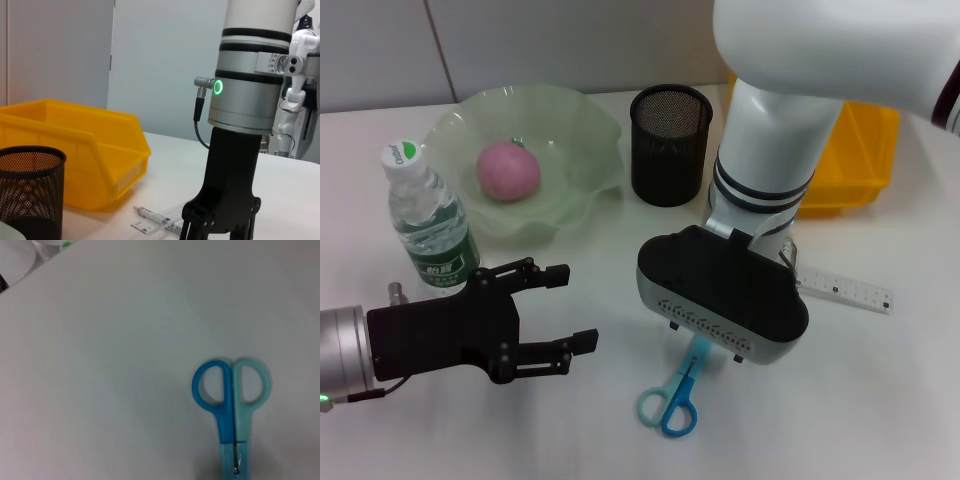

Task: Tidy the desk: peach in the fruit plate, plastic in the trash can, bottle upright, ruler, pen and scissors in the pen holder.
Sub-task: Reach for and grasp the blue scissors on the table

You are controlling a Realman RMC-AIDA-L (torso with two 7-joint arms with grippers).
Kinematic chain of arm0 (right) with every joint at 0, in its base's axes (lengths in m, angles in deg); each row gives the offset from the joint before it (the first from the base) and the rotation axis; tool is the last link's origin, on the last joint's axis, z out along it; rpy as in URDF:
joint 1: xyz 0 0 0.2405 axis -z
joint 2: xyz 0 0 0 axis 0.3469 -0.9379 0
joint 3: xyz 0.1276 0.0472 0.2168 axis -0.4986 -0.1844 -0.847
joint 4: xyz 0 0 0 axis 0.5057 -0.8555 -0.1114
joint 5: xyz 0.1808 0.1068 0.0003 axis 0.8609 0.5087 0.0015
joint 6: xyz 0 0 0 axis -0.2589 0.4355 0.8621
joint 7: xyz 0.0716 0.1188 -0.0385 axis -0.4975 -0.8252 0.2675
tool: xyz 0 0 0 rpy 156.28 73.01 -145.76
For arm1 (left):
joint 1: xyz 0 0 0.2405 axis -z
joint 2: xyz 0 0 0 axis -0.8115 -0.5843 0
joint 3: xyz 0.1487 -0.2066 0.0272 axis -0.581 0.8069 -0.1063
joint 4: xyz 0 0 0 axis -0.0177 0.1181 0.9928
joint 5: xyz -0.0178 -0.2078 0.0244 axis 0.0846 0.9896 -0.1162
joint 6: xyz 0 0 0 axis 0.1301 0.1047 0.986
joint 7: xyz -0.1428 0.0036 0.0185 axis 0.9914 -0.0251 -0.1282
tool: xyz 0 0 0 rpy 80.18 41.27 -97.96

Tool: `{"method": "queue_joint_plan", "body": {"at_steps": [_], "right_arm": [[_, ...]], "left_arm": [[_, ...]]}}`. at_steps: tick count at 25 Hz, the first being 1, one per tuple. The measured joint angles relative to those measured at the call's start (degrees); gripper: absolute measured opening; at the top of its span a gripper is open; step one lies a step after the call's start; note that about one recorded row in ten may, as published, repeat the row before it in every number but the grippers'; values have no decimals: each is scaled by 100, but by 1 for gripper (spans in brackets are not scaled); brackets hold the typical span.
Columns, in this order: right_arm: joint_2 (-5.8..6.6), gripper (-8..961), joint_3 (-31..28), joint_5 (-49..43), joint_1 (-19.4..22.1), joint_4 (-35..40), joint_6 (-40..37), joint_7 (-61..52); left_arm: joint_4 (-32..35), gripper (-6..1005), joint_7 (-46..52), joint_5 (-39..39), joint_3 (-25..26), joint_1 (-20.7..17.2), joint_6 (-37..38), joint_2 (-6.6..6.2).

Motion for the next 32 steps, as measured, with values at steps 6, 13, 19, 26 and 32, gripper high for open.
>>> {"method": "queue_joint_plan", "body": {"at_steps": [6,13,19,26,32], "right_arm": [[0,698,15,-2,0,-17,32,-3],[-3,576,44,13,0,-28,46,-3],[-9,542,74,27,23,-62,94,-3],[-9,537,74,37,60,-63,156,-3],[-21,478,74,37,92,-62,167,-3]], "left_arm": [[-4,841,0,2,14,20,-6,0],[-11,841,0,2,21,22,-3,0],[-12,841,0,2,1,18,2,0],[-19,841,0,1,0,22,-6,-9],[-19,841,1,2,0,10,-9,-9]]}}
